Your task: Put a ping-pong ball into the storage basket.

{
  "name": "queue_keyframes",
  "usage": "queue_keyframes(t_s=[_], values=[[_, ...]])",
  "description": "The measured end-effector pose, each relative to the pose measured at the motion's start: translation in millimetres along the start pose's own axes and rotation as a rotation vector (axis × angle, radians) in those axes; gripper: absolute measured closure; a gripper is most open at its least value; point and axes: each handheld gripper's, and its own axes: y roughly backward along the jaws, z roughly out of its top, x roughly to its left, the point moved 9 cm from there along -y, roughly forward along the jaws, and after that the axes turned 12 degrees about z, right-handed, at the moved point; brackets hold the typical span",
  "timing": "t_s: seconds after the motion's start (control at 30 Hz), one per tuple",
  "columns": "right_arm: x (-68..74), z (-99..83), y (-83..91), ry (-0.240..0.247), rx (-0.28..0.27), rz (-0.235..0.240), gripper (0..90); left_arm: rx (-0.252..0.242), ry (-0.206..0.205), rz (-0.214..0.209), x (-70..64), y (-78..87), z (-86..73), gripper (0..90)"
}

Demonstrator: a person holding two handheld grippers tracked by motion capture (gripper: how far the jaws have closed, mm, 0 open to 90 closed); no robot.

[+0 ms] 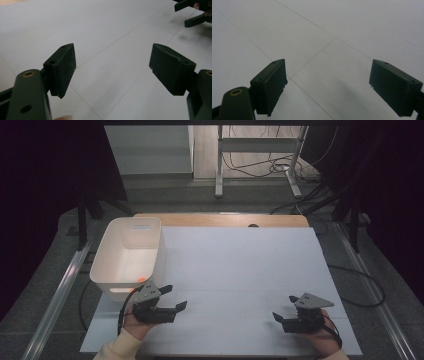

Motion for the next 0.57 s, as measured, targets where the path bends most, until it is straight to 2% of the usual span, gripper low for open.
queue_keyframes(t_s=[0.1, 0.57], values=[[0.3, 0.7, -0.3, 0.002, -0.004, 0.002, 14.8, 0.011, 0.016, 0.002, 2.9, -1.1, -5.9, 22.4], [1.0, 3.1, 1.5, 0.008, -0.022, 0.003, 14.8, 0.028, 0.002, 0.004, 2.6, -6.2, -10.7, 22.6]])
